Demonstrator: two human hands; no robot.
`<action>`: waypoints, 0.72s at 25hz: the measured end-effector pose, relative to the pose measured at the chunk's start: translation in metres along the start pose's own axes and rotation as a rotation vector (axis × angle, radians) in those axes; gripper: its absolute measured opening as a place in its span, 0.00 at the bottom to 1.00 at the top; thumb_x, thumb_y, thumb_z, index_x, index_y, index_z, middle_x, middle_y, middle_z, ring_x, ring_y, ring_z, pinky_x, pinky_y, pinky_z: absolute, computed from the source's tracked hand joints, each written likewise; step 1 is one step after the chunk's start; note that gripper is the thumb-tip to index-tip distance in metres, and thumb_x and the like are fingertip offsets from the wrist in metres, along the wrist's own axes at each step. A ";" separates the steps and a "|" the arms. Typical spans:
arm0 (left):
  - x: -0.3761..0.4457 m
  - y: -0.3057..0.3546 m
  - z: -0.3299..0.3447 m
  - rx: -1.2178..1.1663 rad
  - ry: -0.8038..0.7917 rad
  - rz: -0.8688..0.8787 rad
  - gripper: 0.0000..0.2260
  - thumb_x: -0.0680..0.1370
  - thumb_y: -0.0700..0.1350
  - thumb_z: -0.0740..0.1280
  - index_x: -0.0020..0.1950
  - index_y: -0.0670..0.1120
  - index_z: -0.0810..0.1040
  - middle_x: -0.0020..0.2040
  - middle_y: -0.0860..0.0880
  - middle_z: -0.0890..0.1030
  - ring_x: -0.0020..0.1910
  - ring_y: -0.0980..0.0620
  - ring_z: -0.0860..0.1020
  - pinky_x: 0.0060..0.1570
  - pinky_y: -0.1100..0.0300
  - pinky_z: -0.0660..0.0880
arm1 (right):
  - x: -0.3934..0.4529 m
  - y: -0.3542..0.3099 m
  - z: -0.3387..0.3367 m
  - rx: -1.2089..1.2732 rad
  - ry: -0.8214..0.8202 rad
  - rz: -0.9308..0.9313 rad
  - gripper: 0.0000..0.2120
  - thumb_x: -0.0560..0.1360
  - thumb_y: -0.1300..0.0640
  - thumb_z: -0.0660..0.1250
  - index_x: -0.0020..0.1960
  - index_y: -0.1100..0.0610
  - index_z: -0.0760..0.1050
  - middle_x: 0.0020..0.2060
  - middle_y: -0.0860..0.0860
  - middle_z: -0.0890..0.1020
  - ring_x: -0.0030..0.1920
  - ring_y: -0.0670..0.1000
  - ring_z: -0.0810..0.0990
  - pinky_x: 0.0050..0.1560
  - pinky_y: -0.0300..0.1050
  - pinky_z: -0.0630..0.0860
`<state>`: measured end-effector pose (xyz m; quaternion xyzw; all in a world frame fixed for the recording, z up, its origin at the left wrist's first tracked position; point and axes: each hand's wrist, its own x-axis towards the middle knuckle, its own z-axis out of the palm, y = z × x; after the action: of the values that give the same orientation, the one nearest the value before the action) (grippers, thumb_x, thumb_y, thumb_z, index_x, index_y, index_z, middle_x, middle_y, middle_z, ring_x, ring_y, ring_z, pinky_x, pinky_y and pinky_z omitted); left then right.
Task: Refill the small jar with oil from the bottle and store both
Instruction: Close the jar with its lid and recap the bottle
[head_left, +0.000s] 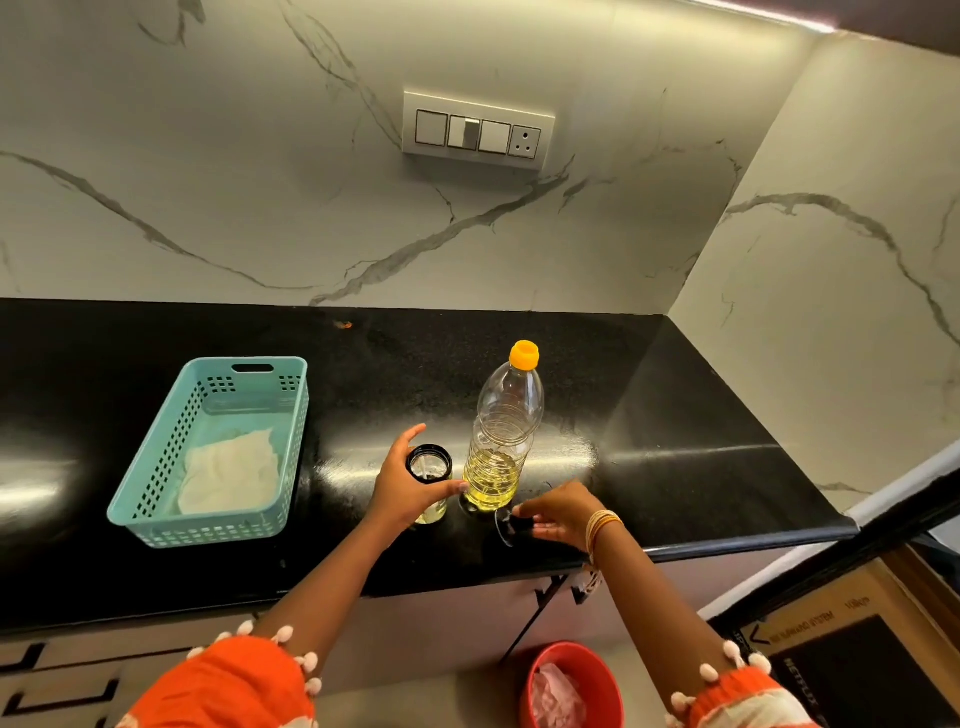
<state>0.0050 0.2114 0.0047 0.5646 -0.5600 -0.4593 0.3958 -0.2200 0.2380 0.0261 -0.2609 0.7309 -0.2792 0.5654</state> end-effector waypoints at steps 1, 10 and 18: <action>-0.001 0.001 -0.001 -0.013 0.008 0.001 0.46 0.59 0.49 0.83 0.73 0.52 0.66 0.68 0.45 0.72 0.67 0.48 0.70 0.63 0.55 0.69 | -0.005 0.000 0.004 0.077 -0.104 0.044 0.20 0.67 0.71 0.74 0.57 0.70 0.75 0.51 0.61 0.79 0.55 0.59 0.79 0.51 0.49 0.80; -0.018 -0.007 -0.017 -0.093 0.000 -0.093 0.40 0.65 0.40 0.80 0.73 0.51 0.66 0.70 0.41 0.70 0.72 0.46 0.65 0.68 0.53 0.64 | -0.023 0.006 0.026 0.381 -0.697 0.113 0.18 0.75 0.69 0.62 0.64 0.63 0.75 0.61 0.61 0.75 0.60 0.57 0.74 0.45 0.45 0.82; -0.034 -0.011 -0.029 -0.182 0.141 -0.142 0.21 0.76 0.35 0.67 0.66 0.51 0.71 0.68 0.41 0.72 0.69 0.46 0.69 0.60 0.55 0.68 | -0.041 0.003 0.041 0.610 -0.702 0.121 0.20 0.70 0.66 0.57 0.61 0.60 0.70 0.52 0.62 0.76 0.45 0.55 0.78 0.37 0.43 0.78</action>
<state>0.0374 0.2441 0.0042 0.5952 -0.4455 -0.4944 0.4503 -0.1708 0.2637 0.0435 -0.1182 0.3937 -0.3427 0.8447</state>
